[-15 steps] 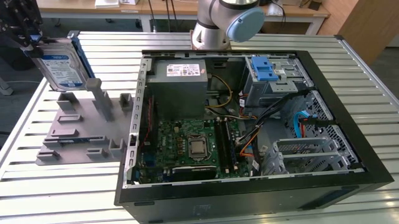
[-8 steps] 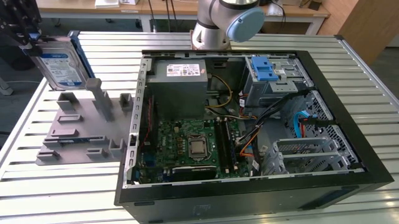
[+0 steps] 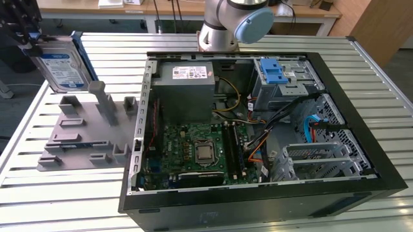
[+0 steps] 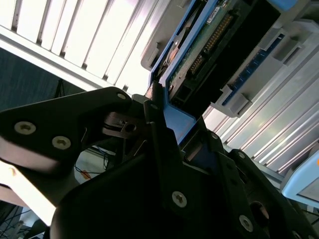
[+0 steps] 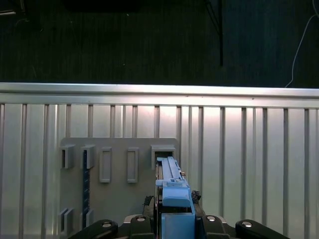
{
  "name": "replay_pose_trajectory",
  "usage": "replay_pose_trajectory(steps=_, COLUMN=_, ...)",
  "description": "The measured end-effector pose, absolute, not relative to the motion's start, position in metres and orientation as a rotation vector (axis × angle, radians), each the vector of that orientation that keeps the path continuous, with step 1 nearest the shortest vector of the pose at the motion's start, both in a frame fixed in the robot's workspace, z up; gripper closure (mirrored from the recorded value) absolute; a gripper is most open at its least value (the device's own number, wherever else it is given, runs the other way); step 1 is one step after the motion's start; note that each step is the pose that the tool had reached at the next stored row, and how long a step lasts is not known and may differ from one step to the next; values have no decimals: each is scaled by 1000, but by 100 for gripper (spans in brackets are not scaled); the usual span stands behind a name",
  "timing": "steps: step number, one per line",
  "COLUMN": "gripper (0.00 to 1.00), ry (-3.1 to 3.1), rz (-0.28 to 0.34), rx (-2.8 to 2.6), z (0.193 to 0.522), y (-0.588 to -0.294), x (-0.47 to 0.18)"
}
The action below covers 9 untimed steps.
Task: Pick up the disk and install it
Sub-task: 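Pick up the disk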
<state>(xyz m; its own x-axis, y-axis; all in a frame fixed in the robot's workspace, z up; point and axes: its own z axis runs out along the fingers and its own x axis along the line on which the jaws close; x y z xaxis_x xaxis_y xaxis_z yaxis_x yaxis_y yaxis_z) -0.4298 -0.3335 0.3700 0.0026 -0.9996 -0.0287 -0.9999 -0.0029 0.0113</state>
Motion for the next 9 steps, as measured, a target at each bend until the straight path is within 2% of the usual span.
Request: replay_pose_trajectory(steps=9, gripper=64, ry=2209, rz=44, rx=-2216, z=374, y=-334, x=-430)
